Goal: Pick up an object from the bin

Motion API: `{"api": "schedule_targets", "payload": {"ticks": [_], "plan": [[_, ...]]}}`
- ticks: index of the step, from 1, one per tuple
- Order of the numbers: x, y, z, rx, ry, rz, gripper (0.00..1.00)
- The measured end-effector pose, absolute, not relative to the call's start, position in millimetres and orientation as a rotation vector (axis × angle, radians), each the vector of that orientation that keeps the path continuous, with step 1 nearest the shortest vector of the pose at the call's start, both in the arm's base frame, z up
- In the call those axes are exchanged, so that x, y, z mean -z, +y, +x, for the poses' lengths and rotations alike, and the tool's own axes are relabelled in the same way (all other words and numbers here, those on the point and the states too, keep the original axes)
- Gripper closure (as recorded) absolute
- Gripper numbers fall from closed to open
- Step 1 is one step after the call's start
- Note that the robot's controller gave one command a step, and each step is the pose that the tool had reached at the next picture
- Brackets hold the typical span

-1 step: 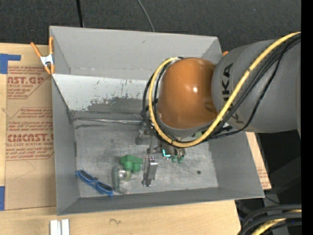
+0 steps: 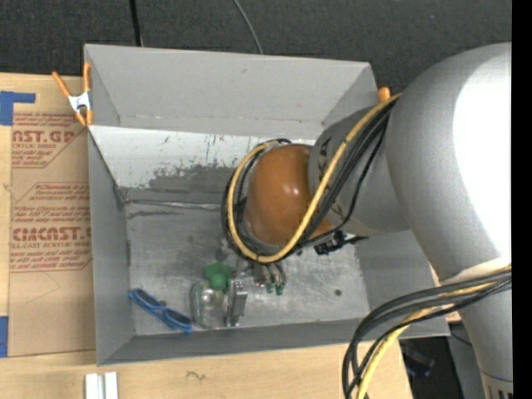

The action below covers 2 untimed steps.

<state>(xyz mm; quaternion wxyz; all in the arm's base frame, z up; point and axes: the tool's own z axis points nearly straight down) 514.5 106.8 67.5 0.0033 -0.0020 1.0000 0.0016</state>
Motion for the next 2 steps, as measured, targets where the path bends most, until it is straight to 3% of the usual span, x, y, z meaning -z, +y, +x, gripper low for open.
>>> {"api": "schedule_targets", "payload": {"ticks": [1, 2], "plan": [[-100.4, 121.8, 482.9, -0.003, 3.137, 0.154, 0.0], [-99.3, 113.1, 480.8, -0.001, 3.126, 0.327, 0.0]]}}
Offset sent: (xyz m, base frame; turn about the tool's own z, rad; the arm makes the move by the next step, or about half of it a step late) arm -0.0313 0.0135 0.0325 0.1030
